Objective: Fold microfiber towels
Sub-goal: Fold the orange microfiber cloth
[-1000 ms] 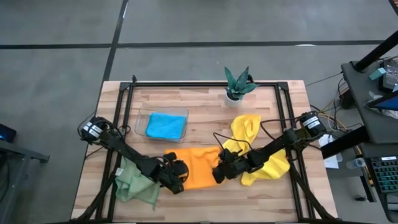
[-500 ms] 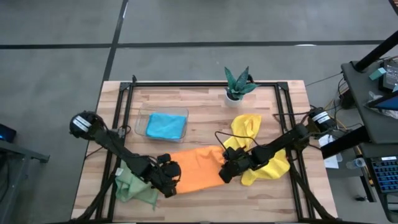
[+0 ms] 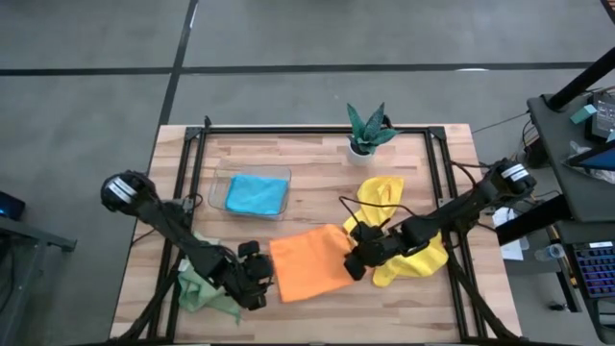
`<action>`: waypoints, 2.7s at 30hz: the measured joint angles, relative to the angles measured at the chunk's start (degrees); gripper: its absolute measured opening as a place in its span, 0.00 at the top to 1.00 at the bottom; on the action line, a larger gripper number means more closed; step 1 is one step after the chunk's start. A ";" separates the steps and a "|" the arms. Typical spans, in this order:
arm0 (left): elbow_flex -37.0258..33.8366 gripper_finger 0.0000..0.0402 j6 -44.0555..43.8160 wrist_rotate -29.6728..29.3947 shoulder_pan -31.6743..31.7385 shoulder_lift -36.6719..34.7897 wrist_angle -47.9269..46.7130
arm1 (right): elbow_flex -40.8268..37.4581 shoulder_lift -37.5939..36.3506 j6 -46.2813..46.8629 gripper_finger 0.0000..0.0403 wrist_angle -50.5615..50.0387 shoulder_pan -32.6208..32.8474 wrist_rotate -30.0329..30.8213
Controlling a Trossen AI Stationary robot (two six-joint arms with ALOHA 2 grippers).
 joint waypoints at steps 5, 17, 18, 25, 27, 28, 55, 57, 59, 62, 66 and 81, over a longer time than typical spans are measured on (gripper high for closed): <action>-0.11 0.57 -0.04 -2.45 -1.91 -1.95 -1.25 | 0.09 1.30 -0.56 0.98 5.23 -0.84 0.56; -0.11 0.57 0.02 -11.47 -6.29 -5.82 -1.40 | 13.26 13.62 -10.18 0.98 7.69 -2.13 1.08; -0.11 0.57 0.00 -11.47 -6.47 -5.82 -1.46 | 14.69 14.74 -11.04 0.98 7.43 -2.22 1.07; -0.13 0.57 -1.56 -11.50 -7.42 -5.36 -1.84 | 23.67 22.28 -13.52 0.98 3.93 -3.40 0.64; -0.13 0.57 -1.62 -11.51 -7.63 -5.36 -1.75 | 25.93 24.29 -13.60 0.96 2.41 -3.64 0.67; -0.15 0.57 -1.62 -11.51 -7.65 -5.36 -1.76 | 26.84 25.04 -14.04 0.94 2.03 -3.66 0.67; -0.13 0.57 -1.58 -14.70 -7.44 -5.32 1.27 | 35.50 28.77 -25.43 0.47 -6.71 -3.99 -3.18; -0.13 0.57 -1.54 -14.67 -7.46 -5.29 2.17 | 35.58 28.76 -24.93 0.46 -10.64 -4.01 -3.48; -0.13 0.57 -1.49 -14.68 -7.43 -5.29 2.76 | 35.69 28.47 -24.56 0.46 -13.42 -3.96 -3.51; -0.13 0.57 -1.49 -14.74 -6.95 -5.29 2.77 | 35.71 27.01 -23.90 0.46 -16.04 -3.43 -3.51; -0.13 0.57 -1.44 -15.96 -6.11 -5.29 2.75 | 35.80 25.12 -24.91 0.46 -16.93 -2.49 -3.44; -0.12 0.57 18.59 -17.17 1.72 -3.55 21.90 | 31.11 14.66 -32.87 0.47 -26.07 5.44 6.27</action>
